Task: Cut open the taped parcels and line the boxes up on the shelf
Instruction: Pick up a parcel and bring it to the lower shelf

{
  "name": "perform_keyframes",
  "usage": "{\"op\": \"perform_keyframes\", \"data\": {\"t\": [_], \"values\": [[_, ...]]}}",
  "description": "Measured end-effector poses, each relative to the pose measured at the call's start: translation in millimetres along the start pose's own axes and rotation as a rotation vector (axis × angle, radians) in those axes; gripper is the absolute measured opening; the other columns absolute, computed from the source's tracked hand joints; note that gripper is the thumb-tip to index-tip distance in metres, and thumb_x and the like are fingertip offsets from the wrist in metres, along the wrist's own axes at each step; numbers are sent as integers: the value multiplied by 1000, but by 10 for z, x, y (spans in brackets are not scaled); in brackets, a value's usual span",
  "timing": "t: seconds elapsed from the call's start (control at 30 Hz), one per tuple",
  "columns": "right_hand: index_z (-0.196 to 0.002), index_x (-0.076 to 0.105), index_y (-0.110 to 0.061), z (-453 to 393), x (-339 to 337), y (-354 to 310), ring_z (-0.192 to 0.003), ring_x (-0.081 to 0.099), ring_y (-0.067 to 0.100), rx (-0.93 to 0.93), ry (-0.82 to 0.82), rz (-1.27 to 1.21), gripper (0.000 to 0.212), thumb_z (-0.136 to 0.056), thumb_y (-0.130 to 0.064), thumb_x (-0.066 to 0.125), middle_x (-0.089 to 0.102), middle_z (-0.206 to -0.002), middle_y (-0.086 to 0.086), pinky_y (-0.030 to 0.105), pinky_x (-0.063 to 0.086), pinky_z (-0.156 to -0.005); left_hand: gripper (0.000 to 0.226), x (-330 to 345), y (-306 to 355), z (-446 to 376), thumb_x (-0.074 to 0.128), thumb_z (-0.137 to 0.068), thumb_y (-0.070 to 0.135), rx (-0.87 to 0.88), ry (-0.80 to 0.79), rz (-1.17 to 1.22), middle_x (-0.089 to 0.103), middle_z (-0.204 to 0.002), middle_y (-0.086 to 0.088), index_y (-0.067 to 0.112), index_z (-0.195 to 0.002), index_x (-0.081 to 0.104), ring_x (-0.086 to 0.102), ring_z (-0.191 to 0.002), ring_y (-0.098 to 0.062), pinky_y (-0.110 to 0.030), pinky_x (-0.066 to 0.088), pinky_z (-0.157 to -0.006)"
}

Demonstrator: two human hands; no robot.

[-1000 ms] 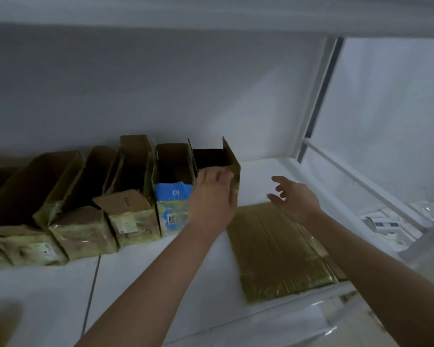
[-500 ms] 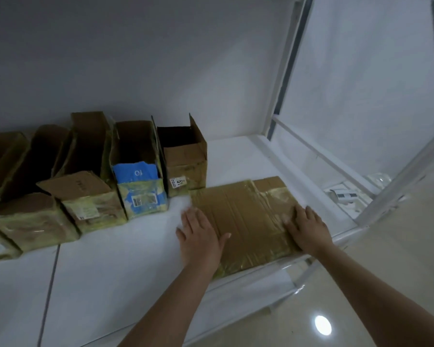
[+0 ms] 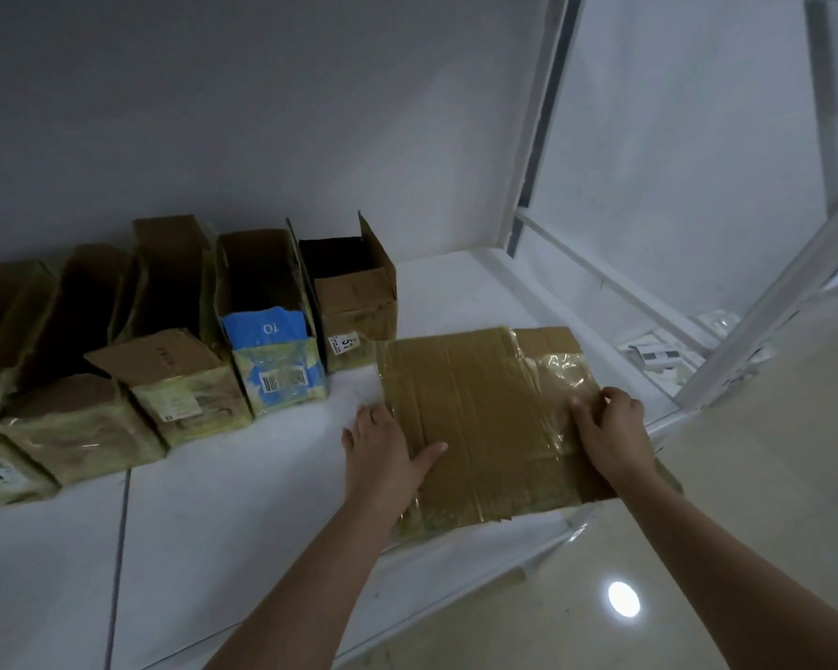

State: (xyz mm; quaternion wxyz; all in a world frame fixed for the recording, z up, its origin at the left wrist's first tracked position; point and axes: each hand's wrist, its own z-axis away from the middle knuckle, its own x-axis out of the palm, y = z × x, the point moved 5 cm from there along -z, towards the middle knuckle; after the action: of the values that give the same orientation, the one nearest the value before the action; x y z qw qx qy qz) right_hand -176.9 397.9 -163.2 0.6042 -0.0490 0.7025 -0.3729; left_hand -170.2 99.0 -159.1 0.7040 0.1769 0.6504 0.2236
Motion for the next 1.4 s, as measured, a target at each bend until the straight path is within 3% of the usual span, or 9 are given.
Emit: {"op": "perform_keyframes", "data": {"t": [0.13,0.3,0.57,0.73,0.87,1.0,1.17,1.3,1.4], "values": [[-133,44,-2,269,-70,-30,-109,54,39,41,41,-24,59,-97,-48,49,42,-132,21,47,45,-89,82,-200,31,71,63,-88,49,31,-11,161,32,-145,-12,4,-146,26,43,-129,-31,-44,39,-109],[-132,47,-8,767,-58,-162,-116,52,40,159,103,-64,57,-97,-52,46,43,-133,18,46,38,-90,53,-558,-139,169,55,-98,33,115,-12,257,42,-139,-9,9,-141,36,52,-121,-24,-32,44,-102],[-120,56,-6,1946,265,-581,-96,61,30,173,242,-335,50,-98,-49,42,62,-104,6,46,50,-84,59,-1235,-899,545,63,-94,29,225,-97,408,51,-141,-3,19,-145,33,52,-126,-21,-29,43,-99],[-133,45,-10,2687,366,-896,-98,51,20,210,363,-464,49,-100,-47,41,51,-109,-2,39,40,-83,67,-1652,-1360,811,67,-92,27,301,-150,471,53,-136,1,27,-148,31,54,-122,-17,-36,46,-103],[-132,46,-12,3169,396,-1120,-98,51,21,199,402,-491,50,-101,-49,37,53,-110,-1,38,38,-83,64,-1928,-1682,1029,67,-91,27,365,-144,493,53,-121,13,32,-146,35,54,-108,-4,-17,44,-88],[-130,46,-12,3475,385,-1442,-101,52,19,157,400,-562,50,-101,-51,35,53,-110,-3,38,39,-85,60,-2148,-1972,1333,64,-93,33,319,-141,599,58,-120,13,35,-145,34,58,-113,-9,-28,47,-95],[-126,51,-14,3993,370,-1777,-94,56,15,74,395,-666,45,-103,-47,33,54,-100,-12,34,43,-83,26,-2479,-2258,1802,61,-92,41,292,-79,797,59,-90,32,45,-115,49,55,-80,26,-2,44,-58],[-113,59,-16,4589,405,-1858,-84,59,-2,21,368,-734,43,-104,-46,31,62,-93,-18,30,48,-80,31,-2573,-2535,2241,57,-79,58,231,-95,967,67,-106,14,40,-104,64,61,-106,-3,-25,51,-88],[-109,64,-13,5034,528,-1849,-93,65,19,23,278,-785,50,-100,-49,32,69,-103,6,45,53,-85,34,-2627,-2795,2593,52,-86,57,229,-102,1031,69,-108,2,29,-101,66,62,-108,-15,-37,50,-96]]}}
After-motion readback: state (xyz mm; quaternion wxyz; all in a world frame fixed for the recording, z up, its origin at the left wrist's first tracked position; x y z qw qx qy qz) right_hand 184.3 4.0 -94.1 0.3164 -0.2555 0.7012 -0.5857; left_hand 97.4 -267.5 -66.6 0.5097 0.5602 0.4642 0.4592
